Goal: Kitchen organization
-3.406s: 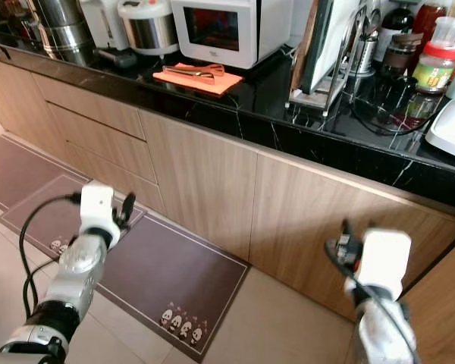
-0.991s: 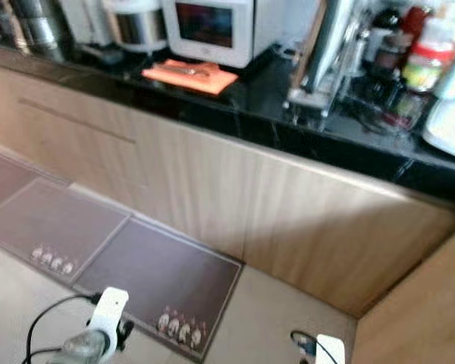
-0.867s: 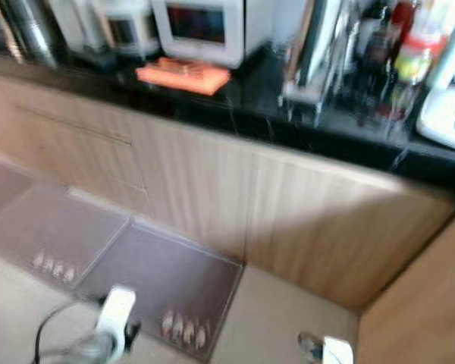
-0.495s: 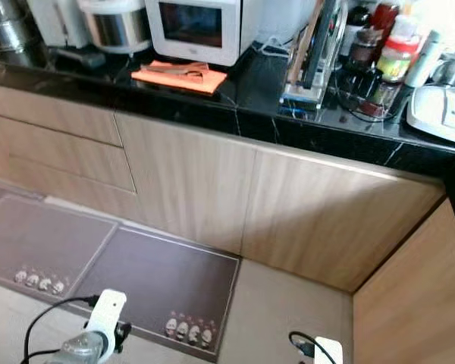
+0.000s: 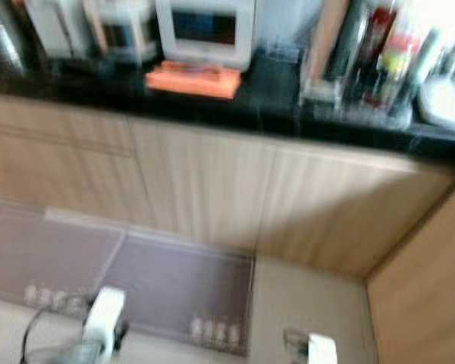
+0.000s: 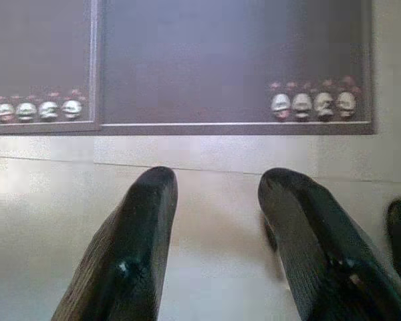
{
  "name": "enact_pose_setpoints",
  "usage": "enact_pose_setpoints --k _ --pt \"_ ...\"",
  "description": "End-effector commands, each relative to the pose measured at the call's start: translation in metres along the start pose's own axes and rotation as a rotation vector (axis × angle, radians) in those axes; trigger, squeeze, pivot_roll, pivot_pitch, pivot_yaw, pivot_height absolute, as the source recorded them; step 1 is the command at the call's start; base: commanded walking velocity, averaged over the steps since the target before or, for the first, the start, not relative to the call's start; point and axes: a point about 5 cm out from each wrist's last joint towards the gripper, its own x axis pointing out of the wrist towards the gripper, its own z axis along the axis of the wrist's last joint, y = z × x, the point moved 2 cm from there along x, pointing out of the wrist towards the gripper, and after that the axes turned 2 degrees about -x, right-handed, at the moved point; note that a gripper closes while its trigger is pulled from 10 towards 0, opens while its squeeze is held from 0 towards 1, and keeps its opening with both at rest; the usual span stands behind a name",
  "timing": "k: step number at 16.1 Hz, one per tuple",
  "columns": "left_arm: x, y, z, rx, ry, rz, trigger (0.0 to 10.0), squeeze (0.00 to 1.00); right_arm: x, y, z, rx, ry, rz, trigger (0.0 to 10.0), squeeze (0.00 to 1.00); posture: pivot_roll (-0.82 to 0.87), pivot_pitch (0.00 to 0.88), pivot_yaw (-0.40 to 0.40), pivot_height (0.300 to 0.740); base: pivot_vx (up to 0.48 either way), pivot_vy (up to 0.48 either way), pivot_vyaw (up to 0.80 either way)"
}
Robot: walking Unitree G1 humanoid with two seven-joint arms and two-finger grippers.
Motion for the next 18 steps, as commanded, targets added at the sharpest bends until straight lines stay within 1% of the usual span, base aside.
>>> enact_pose_setpoints --k 1,2,3,7,18 --pt "0.0011 -0.0063 0.0028 -0.005 -0.003 -0.012 10.0 0.00 -0.0002 -0.0073 0.0019 -0.012 0.006 -0.012 10.0 0.00 0.02 0.005 -0.005 0.740 0.000 0.476 -0.80" --pt "0.0011 -0.0063 0.0029 -0.005 -0.003 -0.012 10.0 0.00 -0.0002 -0.0068 0.0015 -0.013 0.008 -0.008 10.0 0.00 0.02 0.004 -0.003 0.740 0.000 0.472 -0.80" --pt "0.0012 -0.0062 0.0033 -0.002 -0.002 -0.016 10.0 0.00 -0.0003 -0.0068 0.0031 -0.003 -0.011 -0.013 10.0 0.00 0.01 0.005 0.001 0.740 0.000 0.469 0.00" --pt "0.0014 -0.0062 0.0046 0.006 -0.003 -0.023 10.0 0.00 0.0000 -0.0064 0.0058 0.008 -0.026 -0.016 10.0 0.00 0.00 0.000 0.006 0.740 0.000 0.461 0.00" --pt "0.0014 -0.0068 0.0048 0.022 -0.001 -0.036 10.0 0.00 0.0002 -0.0049 0.0061 0.000 -0.026 -0.009 10.0 0.00 -0.01 0.000 0.013 0.740 0.000 0.455 0.00"
